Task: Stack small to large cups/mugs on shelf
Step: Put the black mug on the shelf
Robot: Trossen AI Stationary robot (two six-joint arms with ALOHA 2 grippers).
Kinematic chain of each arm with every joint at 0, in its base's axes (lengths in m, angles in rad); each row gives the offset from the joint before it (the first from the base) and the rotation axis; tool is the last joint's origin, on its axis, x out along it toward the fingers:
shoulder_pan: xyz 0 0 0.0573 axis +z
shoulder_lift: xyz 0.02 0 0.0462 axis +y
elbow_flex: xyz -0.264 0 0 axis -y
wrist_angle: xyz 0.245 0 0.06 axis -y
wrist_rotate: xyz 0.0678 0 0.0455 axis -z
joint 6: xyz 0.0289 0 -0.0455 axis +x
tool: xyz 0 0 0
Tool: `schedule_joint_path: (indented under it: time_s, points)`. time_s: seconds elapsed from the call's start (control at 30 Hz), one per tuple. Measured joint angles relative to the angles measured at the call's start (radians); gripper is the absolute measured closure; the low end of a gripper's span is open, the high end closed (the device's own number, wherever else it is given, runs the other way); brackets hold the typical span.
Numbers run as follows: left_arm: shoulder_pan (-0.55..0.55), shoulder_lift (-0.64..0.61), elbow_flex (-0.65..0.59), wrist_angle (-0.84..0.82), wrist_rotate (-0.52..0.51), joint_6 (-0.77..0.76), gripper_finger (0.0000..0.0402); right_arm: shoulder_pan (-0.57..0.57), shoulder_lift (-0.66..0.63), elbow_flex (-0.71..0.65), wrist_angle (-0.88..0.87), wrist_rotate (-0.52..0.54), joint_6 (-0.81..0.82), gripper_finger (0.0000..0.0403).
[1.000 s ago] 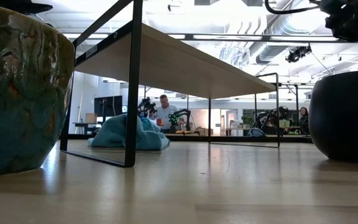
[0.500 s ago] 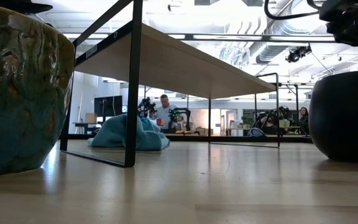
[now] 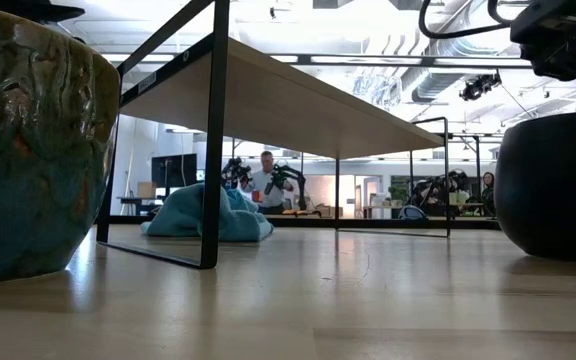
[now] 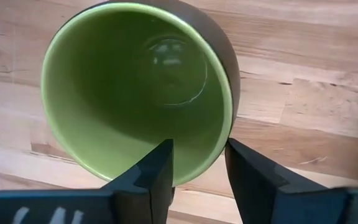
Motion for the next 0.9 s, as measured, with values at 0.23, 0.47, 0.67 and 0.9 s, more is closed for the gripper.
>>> schedule_joint_path:
  time_s: [0.23,0.47,0.67,0.9]
  points:
    - [0.000,0.000,0.000,0.000,0.000,0.000,0.0202,-0.001,0.000,0.000,-0.010,0.000,-0.058,0.0304]
    - [0.000,0.000,0.000,0.000,-0.019,0.000,0.0202,0.000,0.000,0.000,-0.016,0.000,-0.168,0.0329]
    - [0.000,0.000,0.000,0.000,-0.027,0.000,0.0202,-0.001,0.000,0.000,-0.017,0.000,-0.284,0.0336]
    - [0.000,0.000,0.000,0.000,-0.045,0.000,0.0202,-0.018,0.000,0.000,-0.017,0.000,-0.359,0.0336]
